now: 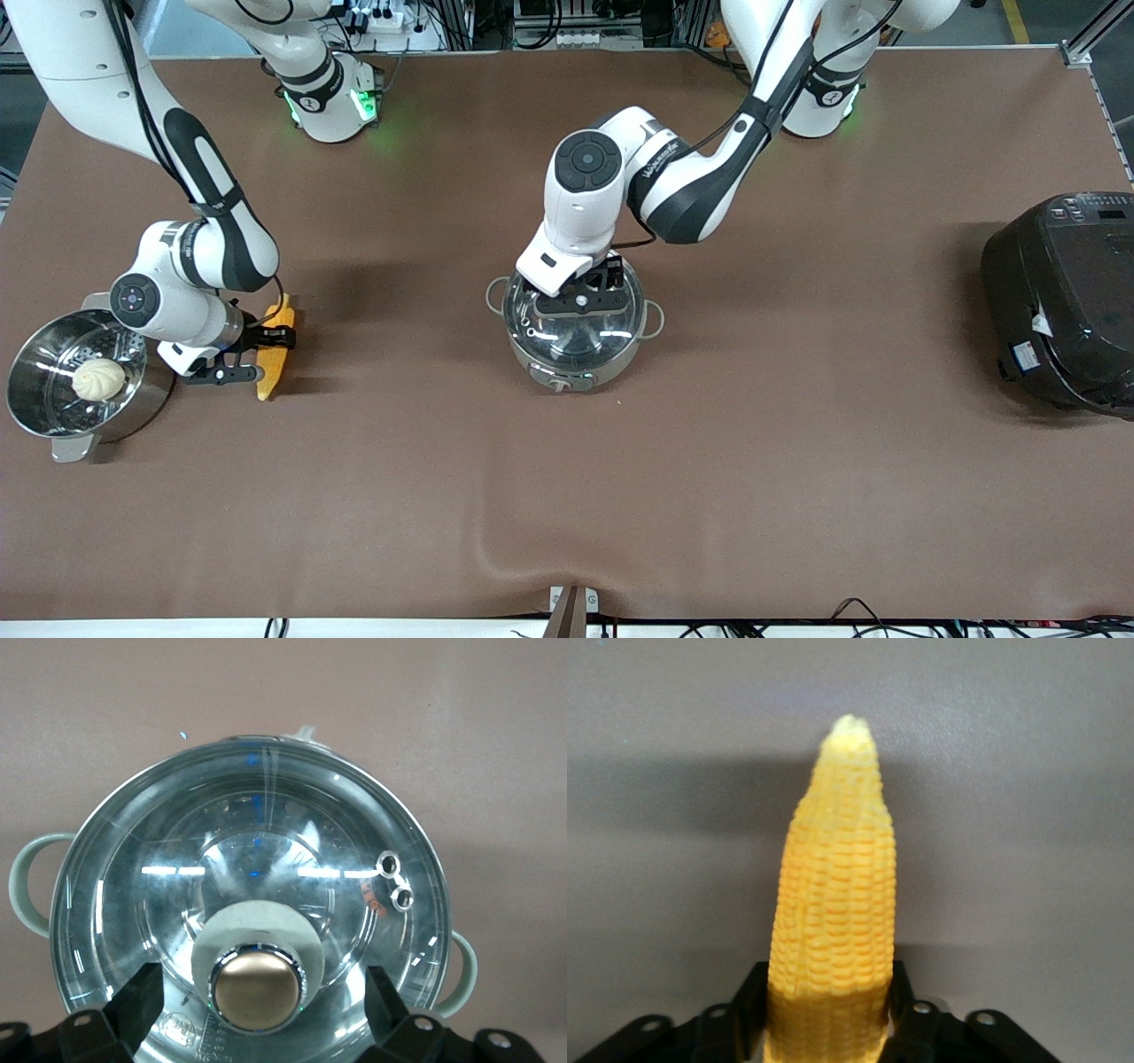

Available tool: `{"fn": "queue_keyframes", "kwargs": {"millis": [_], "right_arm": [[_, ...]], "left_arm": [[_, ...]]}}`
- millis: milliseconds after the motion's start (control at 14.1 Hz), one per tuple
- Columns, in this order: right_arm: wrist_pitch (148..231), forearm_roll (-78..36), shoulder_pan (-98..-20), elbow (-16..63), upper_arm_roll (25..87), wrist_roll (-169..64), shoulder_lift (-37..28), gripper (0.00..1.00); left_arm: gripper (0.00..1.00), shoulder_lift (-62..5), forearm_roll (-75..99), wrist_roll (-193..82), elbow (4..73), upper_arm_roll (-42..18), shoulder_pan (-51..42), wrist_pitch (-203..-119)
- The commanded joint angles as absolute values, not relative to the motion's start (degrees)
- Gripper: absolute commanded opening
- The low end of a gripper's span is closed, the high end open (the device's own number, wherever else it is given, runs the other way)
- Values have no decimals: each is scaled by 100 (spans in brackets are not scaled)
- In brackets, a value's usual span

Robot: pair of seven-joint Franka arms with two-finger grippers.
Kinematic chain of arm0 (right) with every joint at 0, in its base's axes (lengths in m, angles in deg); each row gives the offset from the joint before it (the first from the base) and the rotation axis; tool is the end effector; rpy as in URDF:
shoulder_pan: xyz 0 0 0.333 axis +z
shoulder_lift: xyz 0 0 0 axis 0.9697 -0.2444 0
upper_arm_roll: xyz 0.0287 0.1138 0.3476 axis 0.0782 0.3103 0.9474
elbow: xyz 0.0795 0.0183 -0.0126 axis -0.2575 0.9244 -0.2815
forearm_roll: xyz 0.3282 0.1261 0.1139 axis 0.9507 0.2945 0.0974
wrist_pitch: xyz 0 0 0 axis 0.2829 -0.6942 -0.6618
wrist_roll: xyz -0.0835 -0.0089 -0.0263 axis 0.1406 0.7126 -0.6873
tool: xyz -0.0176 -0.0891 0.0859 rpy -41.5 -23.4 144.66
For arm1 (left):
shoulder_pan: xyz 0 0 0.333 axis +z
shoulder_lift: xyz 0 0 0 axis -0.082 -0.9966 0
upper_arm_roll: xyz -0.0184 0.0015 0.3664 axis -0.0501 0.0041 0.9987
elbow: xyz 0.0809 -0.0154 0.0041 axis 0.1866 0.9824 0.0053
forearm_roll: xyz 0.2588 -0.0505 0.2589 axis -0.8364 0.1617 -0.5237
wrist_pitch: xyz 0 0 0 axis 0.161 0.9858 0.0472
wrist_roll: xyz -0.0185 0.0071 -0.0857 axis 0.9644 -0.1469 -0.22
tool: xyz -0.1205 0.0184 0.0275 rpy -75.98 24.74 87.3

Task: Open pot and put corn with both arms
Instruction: 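Grasp the yellow corn with the right gripper while the left grasps the lid knob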

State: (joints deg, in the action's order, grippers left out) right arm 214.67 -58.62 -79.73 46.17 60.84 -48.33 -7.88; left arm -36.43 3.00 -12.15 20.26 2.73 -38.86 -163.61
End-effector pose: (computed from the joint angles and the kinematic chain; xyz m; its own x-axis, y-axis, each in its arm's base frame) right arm 0.5699 -0.0462 0.2288 0.9887 0.0868 -0.1226 0.0863 -0.9962 -0.0090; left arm 0.5050 -0.5264 0.3974 0.9979 0.0616 0.0209 0.0598 -0.9951 0.0786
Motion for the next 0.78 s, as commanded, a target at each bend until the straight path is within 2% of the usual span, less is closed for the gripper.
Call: {"fn": "queue_keyframes", "kwargs": {"millis": [0,142,355,496,567,709], "right_arm": [[21239,-5847,-8087,4519,6134,-4438,-613,0],[20538,-5855,-7956,4205,6143,-4411,-297,0],[19035,-5847,-7692,3160,6143,-4438,-137,0],[18637,-5829,-7359,2631,6134,-4482,-181,0],[18627,-5820,-7235,2516,6134,-4577,-182,0],[18627,-5820,-7007,2357,6143,-5129,-217,0]], "left_arm": [[100,-3742,71,-1102,1913,333,-3986,-16335],[100,-3795,71,-1102,1931,333,-3986,-16326],[100,-3892,62,-1102,1922,342,-3986,-16326],[100,-3892,62,-1102,1931,342,-3986,-16317],[88,-3883,71,-1085,1922,333,-3986,-16291],[0,-3822,141,-787,1922,325,-3977,-16186]]}}
